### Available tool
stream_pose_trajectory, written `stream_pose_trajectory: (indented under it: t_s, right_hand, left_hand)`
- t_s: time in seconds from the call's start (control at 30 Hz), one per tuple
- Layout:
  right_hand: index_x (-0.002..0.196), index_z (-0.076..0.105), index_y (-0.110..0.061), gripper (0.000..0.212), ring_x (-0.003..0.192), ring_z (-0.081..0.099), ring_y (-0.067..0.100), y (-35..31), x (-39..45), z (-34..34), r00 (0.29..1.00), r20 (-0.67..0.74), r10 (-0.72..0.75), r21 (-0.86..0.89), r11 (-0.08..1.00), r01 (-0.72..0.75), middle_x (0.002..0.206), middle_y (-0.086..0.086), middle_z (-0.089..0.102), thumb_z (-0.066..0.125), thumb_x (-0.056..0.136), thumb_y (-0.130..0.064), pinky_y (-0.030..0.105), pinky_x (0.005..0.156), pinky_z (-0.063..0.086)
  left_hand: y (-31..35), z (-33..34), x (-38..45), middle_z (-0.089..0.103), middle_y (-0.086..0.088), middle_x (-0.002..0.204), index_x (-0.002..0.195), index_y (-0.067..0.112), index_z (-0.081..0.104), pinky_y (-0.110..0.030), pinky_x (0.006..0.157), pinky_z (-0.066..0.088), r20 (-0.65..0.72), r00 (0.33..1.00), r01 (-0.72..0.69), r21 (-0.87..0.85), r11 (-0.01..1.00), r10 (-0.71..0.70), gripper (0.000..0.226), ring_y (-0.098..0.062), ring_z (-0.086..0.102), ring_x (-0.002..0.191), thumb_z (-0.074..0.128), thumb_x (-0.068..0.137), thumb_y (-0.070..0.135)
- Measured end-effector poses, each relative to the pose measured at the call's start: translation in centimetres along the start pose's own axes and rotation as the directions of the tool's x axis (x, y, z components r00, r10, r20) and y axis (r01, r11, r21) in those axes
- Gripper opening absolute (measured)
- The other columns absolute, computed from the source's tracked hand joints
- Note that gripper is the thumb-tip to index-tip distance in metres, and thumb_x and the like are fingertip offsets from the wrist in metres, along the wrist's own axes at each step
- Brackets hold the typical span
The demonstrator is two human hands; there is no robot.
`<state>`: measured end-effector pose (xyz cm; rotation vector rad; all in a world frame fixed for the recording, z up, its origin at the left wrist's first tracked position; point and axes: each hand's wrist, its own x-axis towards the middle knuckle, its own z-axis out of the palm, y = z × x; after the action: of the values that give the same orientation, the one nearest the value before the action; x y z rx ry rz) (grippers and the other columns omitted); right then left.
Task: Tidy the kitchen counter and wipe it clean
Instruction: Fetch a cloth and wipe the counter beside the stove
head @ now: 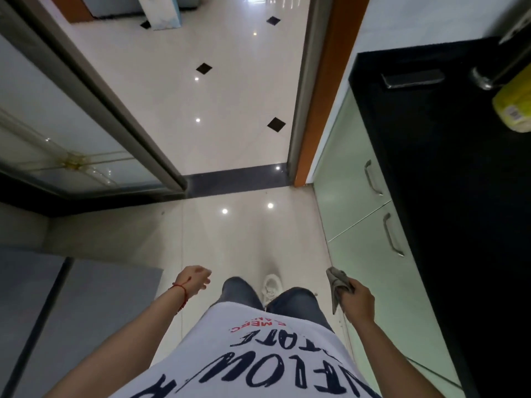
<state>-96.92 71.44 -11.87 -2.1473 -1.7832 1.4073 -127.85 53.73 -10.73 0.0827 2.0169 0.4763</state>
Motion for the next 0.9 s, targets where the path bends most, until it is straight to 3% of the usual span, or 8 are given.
stream_pose_trajectory:
  t_s: [0.1,0.23,0.4,0.53,0.7,0.77,0.83,0.9]
  right_hand:
    - [0.106,0.066,-0.01,0.025,0.078,0.057,0.025,-3.5,2.0,-1.3,0.999,-0.037,-0.025,0.034,0.999,0.027,0.099,0.015,0.069,0.052,0.085,-0.011,0.027,0.068,0.041]
    - [0.105,0.066,-0.014,0.026,0.077,0.057,0.023,-6.4,3.6,-2.6,0.996,-0.088,0.013,0.122,0.992,-0.002,0.093,0.009,0.069,0.048,0.086,-0.012,0.027,0.06,0.043]
    - [0.102,0.064,-0.019,0.025,0.071,0.058,0.021,-8.3,4.0,-4.2,0.989,-0.111,0.102,0.255,0.964,-0.071,0.085,0.005,0.067,0.048,0.085,-0.011,0.017,0.042,0.038]
    - [0.105,0.066,-0.016,0.027,0.071,0.059,0.013,-8.7,3.7,-5.1,0.96,-0.171,0.222,0.362,0.92,-0.148,0.083,-0.002,0.065,0.052,0.082,-0.009,0.019,0.058,0.041]
    - [0.089,0.064,-0.028,0.029,0.045,0.051,0.003,-9.9,1.8,-7.1,0.895,-0.279,0.347,0.58,0.804,-0.131,0.062,0.0,0.063,0.053,0.082,-0.002,0.008,0.042,0.037]
    - [0.084,0.063,-0.024,0.03,0.039,0.047,0.002,-10.7,0.9,-8.0,0.855,-0.334,0.397,0.668,0.74,-0.083,0.055,0.001,0.058,0.052,0.082,0.004,0.008,0.039,0.033]
    - [0.078,0.063,-0.019,0.03,0.038,0.043,0.003,-11.3,0.2,-9.1,0.815,-0.377,0.44,0.727,0.686,-0.033,0.051,-0.001,0.053,0.051,0.08,0.008,0.01,0.039,0.032]
    - [0.084,0.065,-0.019,0.032,0.039,0.044,0.003,-11.6,-0.1,-10.4,0.786,-0.406,0.466,0.77,0.637,0.021,0.055,-0.001,0.055,0.051,0.079,0.01,0.011,0.04,0.034]
  left_hand:
    - [4.0,-0.7,1.0,0.062,-0.014,0.097,0.103,0.004,0.058,-0.027,0.063,0.038,0.025,1.0,0.003,0.019,1.0,-0.003,0.023,-0.026,0.056,0.086,0.046,0.093,0.021]
    - [10.2,-0.2,3.1,0.061,-0.014,0.099,0.106,0.003,0.057,-0.031,0.075,0.04,0.073,0.996,-0.056,0.098,0.994,0.049,0.026,-0.026,0.055,0.088,0.045,0.094,0.022]
    - [20.6,2.7,5.5,0.062,-0.014,0.099,0.116,-0.001,0.056,-0.031,0.078,0.044,0.208,0.952,-0.282,0.315,0.906,0.224,0.033,-0.025,0.057,0.089,0.045,0.094,0.021]
    - [29.2,6.4,5.5,0.065,-0.017,0.11,0.115,0.004,0.059,-0.033,0.087,0.049,0.388,0.867,-0.477,0.466,0.745,0.312,0.03,-0.026,0.06,0.095,0.045,0.094,0.02]
    - [37.5,11.9,3.0,0.066,-0.018,0.104,0.086,0.016,0.065,-0.047,0.097,0.047,0.668,0.66,-0.723,0.443,0.53,0.343,0.03,-0.036,0.06,0.102,0.057,0.071,0.041]
    - [39.4,14.2,1.2,0.065,-0.008,0.096,0.089,0.023,0.064,-0.035,0.094,0.05,0.761,0.536,-0.819,0.365,0.443,0.365,0.022,-0.029,0.062,0.098,0.061,0.075,0.038]
    - [40.9,16.5,-0.6,0.061,0.006,0.089,0.101,0.023,0.062,-0.01,0.081,0.047,0.836,0.399,-0.902,0.283,0.326,0.378,0.015,-0.011,0.06,0.089,0.058,0.087,0.025]
    - [42.0,18.9,-2.6,0.06,0.011,0.089,0.115,0.016,0.059,-0.008,0.08,0.046,0.874,0.249,-0.96,0.168,0.223,0.417,0.027,0.001,0.057,0.086,0.055,0.089,0.023]
